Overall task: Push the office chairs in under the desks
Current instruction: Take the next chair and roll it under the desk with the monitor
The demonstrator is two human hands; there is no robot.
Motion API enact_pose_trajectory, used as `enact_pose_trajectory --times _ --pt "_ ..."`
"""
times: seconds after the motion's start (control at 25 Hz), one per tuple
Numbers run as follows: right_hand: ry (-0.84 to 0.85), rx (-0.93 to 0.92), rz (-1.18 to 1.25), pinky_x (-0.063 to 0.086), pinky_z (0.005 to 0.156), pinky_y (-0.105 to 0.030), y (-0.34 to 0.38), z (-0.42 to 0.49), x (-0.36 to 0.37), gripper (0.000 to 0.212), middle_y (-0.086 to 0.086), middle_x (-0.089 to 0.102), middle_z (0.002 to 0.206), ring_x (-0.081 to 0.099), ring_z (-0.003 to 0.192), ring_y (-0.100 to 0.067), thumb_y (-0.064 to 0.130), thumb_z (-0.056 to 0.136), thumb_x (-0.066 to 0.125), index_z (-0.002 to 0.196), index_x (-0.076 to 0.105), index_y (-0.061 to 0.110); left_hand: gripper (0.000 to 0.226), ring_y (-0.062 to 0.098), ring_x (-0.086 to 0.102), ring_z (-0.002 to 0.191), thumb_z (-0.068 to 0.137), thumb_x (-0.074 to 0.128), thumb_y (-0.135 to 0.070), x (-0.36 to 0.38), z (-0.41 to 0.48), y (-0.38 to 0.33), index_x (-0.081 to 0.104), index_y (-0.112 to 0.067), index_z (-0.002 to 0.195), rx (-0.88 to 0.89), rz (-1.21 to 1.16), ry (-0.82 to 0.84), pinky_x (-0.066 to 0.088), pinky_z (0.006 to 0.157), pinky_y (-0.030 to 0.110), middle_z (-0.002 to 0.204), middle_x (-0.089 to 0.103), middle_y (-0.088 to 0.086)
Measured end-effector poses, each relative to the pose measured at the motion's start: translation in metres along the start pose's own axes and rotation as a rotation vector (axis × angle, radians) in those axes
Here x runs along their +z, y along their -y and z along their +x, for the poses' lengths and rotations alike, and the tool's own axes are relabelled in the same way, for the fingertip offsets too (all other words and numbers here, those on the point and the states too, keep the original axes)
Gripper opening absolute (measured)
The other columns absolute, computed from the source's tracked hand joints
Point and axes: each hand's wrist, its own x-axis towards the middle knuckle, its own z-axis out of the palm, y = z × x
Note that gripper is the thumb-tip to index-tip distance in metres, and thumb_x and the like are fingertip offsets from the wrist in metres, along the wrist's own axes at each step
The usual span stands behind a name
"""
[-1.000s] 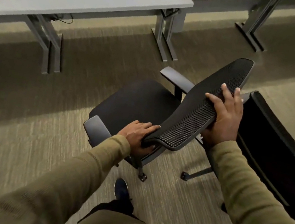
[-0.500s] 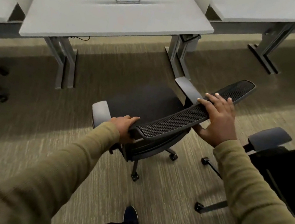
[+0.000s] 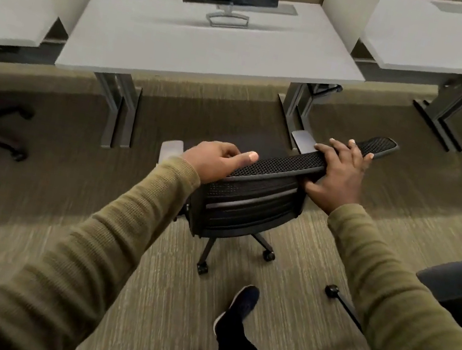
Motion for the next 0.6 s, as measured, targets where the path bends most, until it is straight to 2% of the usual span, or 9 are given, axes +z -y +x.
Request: enact_pose_trajectory --times 0.08,0.16,0.24,0.44,0.6 --pt "-0.020 -0.003 0.010 -0.008 0.118 -0.059 0.007 0.025 0.010 0.076 -0.006 0.050 0.143 0.023 0.145 -0.035 0.048 0.058 0.063 0.131 0.059 0.025 0.082 0.018 0.058 0.105 0.074 0.047 -0.089 0.006 0.014 -0.008 0.055 -0.028 0.127 0.040 0.284 -0.081 0.048 0.096 0.037 0.116 0.060 -0.006" --pt "-0.040 -0.002 0.038 -0.012 0.117 -0.056 0.012 0.049 0.021 0.074 -0.006 0.051 0.141 0.024 0.145 -0.035 0.048 0.057 0.063 0.128 0.061 0.025 0.079 0.021 0.059 0.105 0.071 0.053 -0.086 0.004 0.033 -0.003 0.055 -0.025 0.121 0.052 0.418 -0.232 0.050 0.096 0.043 0.117 0.061 -0.002" --pt "-0.046 -0.007 0.059 -0.015 0.116 -0.055 0.018 0.074 0.032 0.072 -0.006 0.052 0.140 0.024 0.145 -0.035 0.046 0.057 0.065 0.125 0.062 0.025 0.070 0.021 0.058 0.103 0.075 0.055 -0.081 -0.008 0.055 0.005 0.056 -0.024 0.114 0.040 0.418 -0.317 0.049 0.094 0.043 0.113 0.061 -0.001" --pt "-0.014 -0.029 0.082 -0.013 0.117 -0.060 0.035 0.135 0.055 0.070 -0.008 0.051 0.140 0.021 0.145 -0.037 0.040 0.060 0.080 0.126 0.061 0.026 0.065 0.017 0.058 0.092 0.075 0.059 -0.080 -0.046 0.100 0.015 0.059 -0.024 0.109 0.018 0.380 -0.363 0.051 0.084 0.035 0.102 0.061 -0.004" --pt "0.022 -0.035 0.073 -0.013 0.117 -0.061 0.051 0.176 0.074 0.073 -0.007 0.049 0.142 0.018 0.147 -0.036 0.043 0.061 0.082 0.128 0.059 0.028 0.063 0.018 0.058 0.088 0.075 0.059 -0.079 -0.066 0.131 0.032 0.059 -0.023 0.105 -0.004 0.376 -0.412 0.051 0.081 0.036 0.098 0.061 -0.004"
